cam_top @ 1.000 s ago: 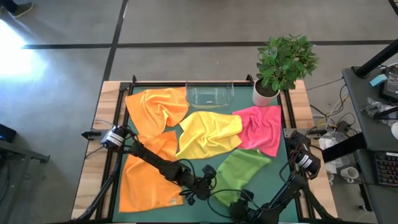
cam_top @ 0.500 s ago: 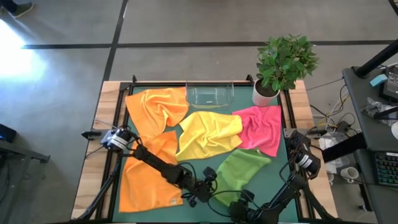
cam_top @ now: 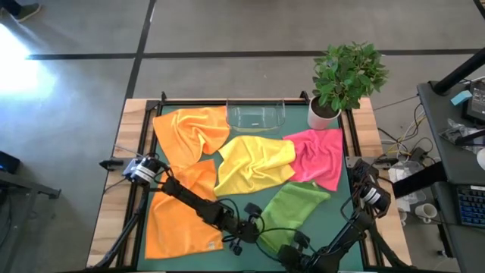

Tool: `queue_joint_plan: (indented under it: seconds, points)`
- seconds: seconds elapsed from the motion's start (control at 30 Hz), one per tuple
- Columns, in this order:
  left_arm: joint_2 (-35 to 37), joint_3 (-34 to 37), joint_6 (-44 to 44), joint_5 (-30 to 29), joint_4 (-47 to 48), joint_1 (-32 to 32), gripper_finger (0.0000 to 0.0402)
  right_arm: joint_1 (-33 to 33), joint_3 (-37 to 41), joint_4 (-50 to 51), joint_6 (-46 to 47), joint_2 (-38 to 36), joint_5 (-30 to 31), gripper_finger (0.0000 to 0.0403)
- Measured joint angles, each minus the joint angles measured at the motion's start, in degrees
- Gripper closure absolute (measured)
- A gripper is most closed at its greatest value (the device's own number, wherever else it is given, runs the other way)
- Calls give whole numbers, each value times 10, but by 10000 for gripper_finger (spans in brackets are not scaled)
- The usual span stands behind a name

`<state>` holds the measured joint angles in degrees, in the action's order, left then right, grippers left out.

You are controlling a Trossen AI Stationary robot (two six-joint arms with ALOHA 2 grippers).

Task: Fold microfiber towels
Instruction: Fold the green towel

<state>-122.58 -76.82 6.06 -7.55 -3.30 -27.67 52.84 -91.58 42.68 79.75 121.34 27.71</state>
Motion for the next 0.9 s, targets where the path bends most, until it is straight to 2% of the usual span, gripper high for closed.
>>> queue_joint_plan:
  seconds: [0.13,0.4,0.7,0.9]
  points:
    - [22,-1,-13,25,6,-6,399,4,-21,5,2,-2,-3,393]
    - [89,-3,-13,30,16,-16,400,16,-104,38,11,-4,0,394]
    - [119,-20,-15,37,14,-18,400,27,-245,226,90,-5,-8,394]
    - [121,-41,-14,37,28,-20,400,38,-266,293,172,-5,-6,394]
